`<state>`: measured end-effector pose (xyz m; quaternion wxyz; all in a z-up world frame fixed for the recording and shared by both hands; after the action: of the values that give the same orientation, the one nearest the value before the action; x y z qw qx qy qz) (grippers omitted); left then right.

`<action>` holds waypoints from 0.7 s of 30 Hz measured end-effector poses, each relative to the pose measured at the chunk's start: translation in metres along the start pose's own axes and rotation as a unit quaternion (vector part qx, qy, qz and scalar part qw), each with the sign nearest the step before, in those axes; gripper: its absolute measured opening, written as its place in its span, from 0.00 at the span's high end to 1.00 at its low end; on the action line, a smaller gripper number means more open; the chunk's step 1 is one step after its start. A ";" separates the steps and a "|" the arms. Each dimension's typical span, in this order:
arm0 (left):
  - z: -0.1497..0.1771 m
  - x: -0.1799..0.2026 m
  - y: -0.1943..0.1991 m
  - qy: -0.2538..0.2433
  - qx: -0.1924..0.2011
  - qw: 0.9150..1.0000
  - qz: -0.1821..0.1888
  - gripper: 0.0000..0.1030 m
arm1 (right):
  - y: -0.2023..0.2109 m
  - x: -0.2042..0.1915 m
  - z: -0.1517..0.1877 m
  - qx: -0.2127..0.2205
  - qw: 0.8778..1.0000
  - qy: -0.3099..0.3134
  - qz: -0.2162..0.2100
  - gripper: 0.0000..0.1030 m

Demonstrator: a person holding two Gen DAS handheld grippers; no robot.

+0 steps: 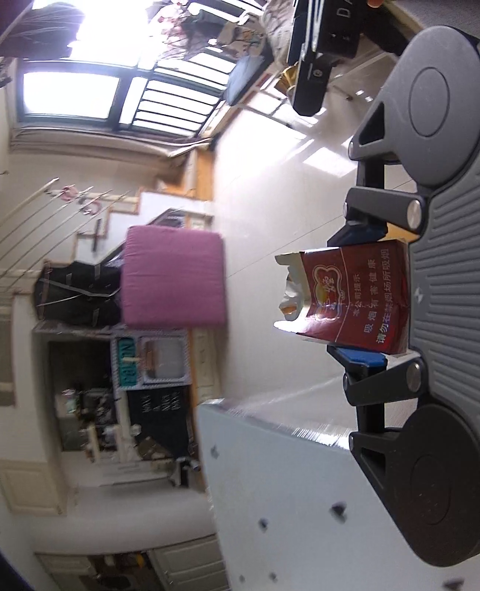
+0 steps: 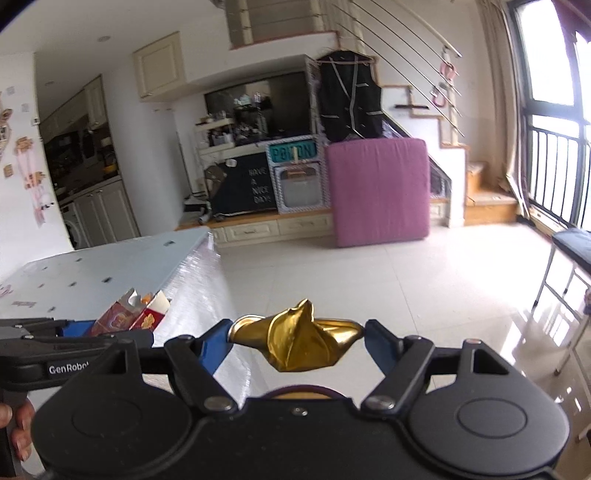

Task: Collect trash
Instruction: 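Lift the cigarette pack and gold wrapper and carry them toward the wastebasket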

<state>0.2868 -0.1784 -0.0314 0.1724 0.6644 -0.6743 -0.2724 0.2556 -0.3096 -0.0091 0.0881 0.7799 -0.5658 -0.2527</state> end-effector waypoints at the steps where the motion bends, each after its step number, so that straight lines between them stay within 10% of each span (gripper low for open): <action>1: 0.006 0.006 -0.008 -0.004 -0.011 1.000 0.001 0.48 | -0.003 0.009 0.004 -0.004 1.000 -0.007 0.003 0.24; 21: 0.113 0.042 -0.178 0.015 -0.219 0.975 0.026 0.48 | -0.102 0.103 0.117 -0.141 0.984 -0.109 -0.016 0.24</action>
<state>0.3596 -0.1985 -0.2321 0.3307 0.5969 -0.6123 -0.3993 0.3077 -0.3527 -0.1826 0.1308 0.7367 -0.5182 -0.4143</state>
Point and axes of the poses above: each gripper's, at about its wrist camera, not at the fingertips, and y roughly against the way its jaws point, x to its right, z to its underside, the point moved 6 cm from there along -y, roughly the way its jaws point, and after that the axes turned 15 degrees about -z, right-handed, at the moved point
